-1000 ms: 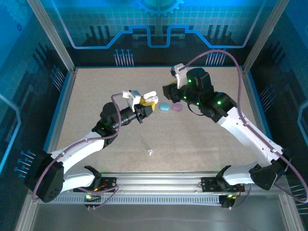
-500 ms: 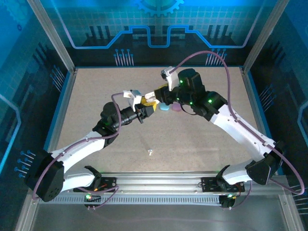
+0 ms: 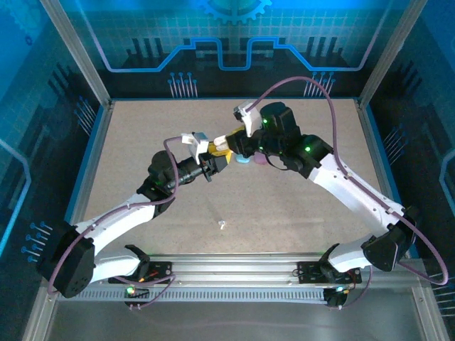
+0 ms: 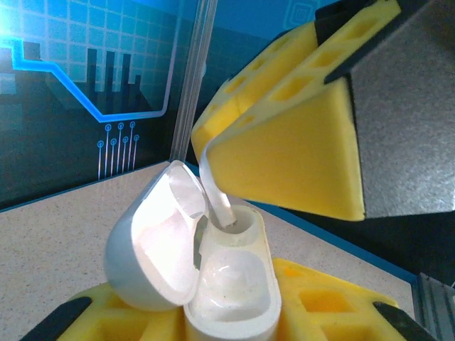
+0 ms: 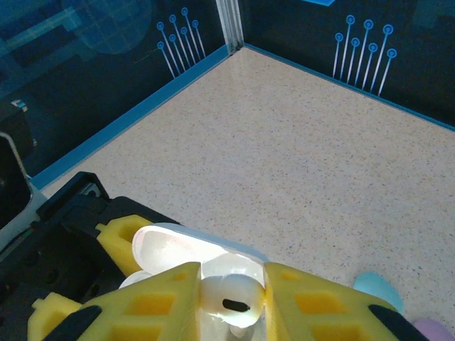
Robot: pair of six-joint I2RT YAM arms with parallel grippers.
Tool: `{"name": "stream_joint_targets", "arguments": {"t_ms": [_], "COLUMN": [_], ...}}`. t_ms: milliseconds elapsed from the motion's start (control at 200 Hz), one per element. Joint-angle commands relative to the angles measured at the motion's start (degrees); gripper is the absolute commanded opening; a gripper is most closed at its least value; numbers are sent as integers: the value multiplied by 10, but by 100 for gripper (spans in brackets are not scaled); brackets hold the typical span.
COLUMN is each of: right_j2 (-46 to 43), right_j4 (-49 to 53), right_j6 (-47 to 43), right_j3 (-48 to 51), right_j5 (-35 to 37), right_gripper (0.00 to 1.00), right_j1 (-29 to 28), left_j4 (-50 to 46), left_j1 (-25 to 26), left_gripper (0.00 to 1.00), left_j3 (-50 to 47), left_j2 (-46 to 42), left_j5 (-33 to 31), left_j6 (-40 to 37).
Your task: Insert wireless bluetooth earbuds into charging case
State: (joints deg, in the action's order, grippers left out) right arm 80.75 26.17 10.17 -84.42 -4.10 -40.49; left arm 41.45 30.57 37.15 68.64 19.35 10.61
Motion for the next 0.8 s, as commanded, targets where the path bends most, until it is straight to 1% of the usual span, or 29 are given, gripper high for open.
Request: {"name": "stream_joint_targets", "arguments": {"t_ms": [0, 130, 285, 405, 605, 795], "right_j2": [-1, -6, -8, -7, -9, -14], "right_j4": [5, 8, 16, 10, 7, 3], "right_j6": [-20, -26, -28, -22, 9, 34], "right_j3": [8, 14, 13, 14, 13, 18], "right_j5": [-25, -37, -30, -34, 6, 8], "right_gripper": [27, 27, 27, 27, 26, 26], "right_j1": [-8, -9, -9, -8, -5, 4], "left_j4": [25, 25, 26, 28, 49, 80], "left_j1": [4, 4, 5, 4, 4, 4], "left_gripper": [30, 30, 30, 27, 22, 20], "left_j3": [13, 13, 12, 11, 0, -11], "left_j2": [-5, -6, -7, -6, -10, -8], "left_j5": [-5, -8, -9, -9, -23, -30], "left_j6": [3, 1, 0, 1, 8, 18]}}
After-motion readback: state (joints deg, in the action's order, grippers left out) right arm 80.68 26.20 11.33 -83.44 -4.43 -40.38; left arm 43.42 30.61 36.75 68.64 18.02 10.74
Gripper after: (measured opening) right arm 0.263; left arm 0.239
